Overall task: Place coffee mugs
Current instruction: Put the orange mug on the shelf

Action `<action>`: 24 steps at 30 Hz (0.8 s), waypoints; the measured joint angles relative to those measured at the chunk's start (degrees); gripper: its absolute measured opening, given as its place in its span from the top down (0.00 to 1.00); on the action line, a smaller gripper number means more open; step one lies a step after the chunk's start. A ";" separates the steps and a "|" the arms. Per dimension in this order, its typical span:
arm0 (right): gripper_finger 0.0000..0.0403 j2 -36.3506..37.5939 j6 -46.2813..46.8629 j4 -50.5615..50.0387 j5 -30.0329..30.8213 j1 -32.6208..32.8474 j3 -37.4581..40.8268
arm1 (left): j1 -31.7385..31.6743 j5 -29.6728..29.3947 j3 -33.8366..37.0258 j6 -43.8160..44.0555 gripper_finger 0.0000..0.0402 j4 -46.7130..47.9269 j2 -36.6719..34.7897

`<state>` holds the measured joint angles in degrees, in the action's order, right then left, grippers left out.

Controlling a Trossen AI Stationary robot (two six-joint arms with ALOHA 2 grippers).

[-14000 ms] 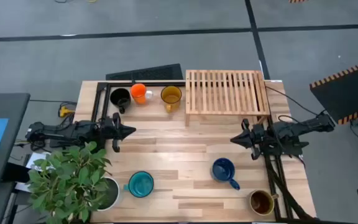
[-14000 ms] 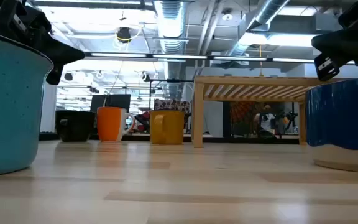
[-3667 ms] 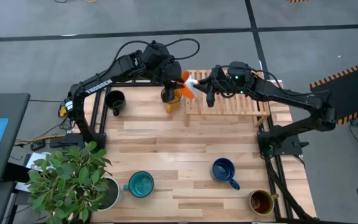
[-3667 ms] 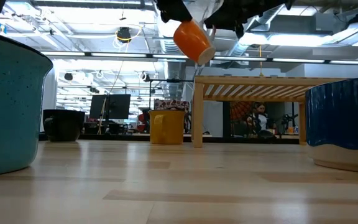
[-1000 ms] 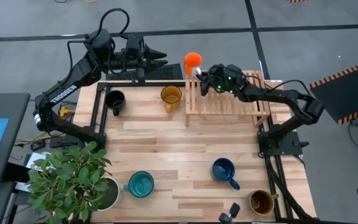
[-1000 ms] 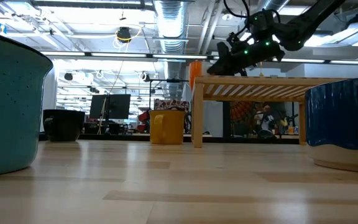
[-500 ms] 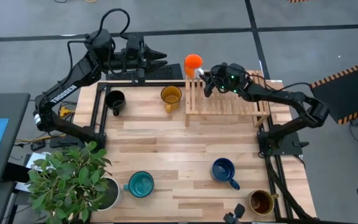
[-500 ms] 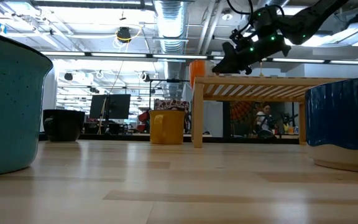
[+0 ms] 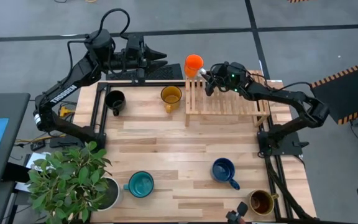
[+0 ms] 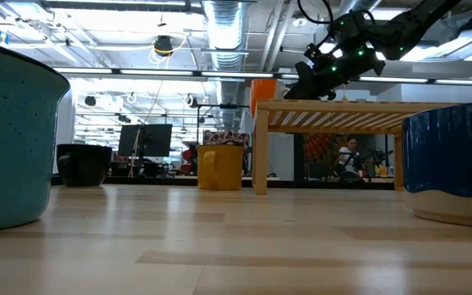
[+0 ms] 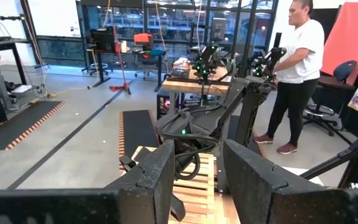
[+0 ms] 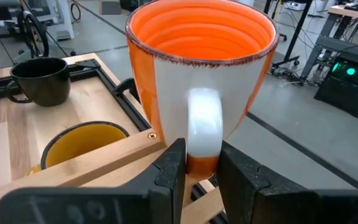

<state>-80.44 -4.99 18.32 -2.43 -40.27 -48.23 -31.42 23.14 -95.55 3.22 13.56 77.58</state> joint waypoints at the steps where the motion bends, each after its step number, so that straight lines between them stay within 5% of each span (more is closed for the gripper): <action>1: 0.73 0.00 0.00 0.06 0.00 0.00 0.00 | 0.00 -0.01 0.00 0.00 0.70 0.00 0.00; 24: 0.73 0.04 1.55 -2.91 -1.71 0.61 -2.23 | 0.00 -0.42 0.00 -0.39 0.70 0.02 0.00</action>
<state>-80.40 -3.45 15.41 -4.14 -39.66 -50.46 -31.42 22.72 -95.55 2.83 13.58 77.58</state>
